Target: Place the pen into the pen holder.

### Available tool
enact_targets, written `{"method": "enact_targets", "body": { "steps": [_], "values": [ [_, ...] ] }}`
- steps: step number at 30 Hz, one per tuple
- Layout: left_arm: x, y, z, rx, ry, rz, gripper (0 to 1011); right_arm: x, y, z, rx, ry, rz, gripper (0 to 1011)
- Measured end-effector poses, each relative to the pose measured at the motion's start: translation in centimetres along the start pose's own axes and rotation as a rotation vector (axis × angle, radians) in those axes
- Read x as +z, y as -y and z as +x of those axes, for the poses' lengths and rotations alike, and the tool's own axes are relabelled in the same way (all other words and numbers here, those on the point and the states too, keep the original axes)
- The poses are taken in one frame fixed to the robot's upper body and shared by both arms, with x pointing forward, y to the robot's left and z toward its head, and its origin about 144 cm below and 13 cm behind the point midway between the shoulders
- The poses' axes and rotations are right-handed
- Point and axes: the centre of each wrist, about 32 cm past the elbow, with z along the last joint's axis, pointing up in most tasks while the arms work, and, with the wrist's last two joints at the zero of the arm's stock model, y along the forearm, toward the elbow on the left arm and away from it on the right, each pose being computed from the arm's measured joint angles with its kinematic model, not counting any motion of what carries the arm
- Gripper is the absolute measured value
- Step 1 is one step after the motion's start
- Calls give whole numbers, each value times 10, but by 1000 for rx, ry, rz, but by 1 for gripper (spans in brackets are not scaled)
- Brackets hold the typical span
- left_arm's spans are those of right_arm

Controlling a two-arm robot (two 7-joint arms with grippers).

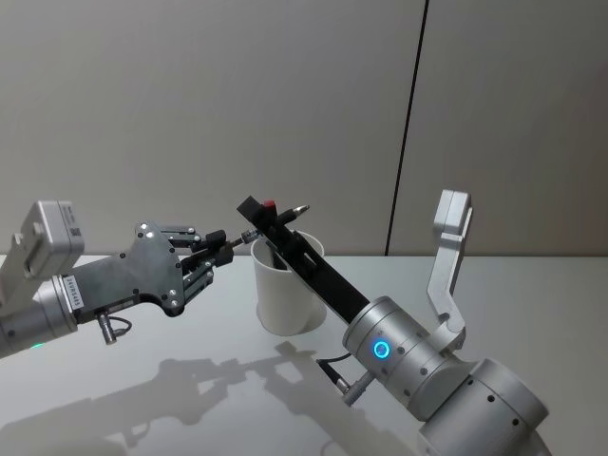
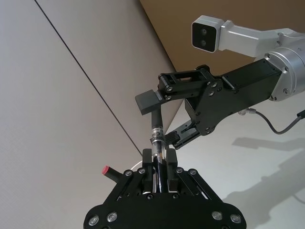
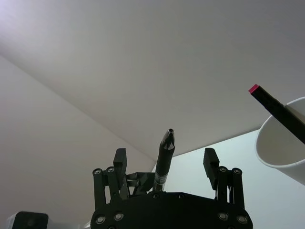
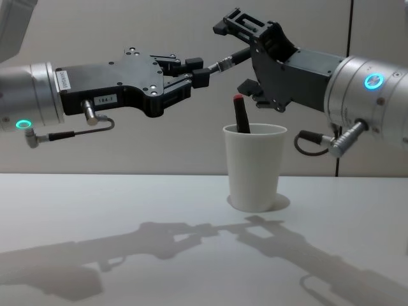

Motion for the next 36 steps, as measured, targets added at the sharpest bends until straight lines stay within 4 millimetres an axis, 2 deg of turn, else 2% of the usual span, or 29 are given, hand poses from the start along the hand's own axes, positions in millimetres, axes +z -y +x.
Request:
{"method": "enact_targets", "body": {
  "steps": [27, 32, 36],
  "values": [
    [0, 0, 0, 0, 0, 0, 174, 1, 0, 0, 15, -42, -1, 999],
    [0, 0, 0, 0, 0, 0, 174, 0, 0, 0, 15, -44, -1, 916],
    [0, 0, 0, 0, 0, 0, 174, 0, 0, 0, 15, -46, 0, 798]
  ]
}}
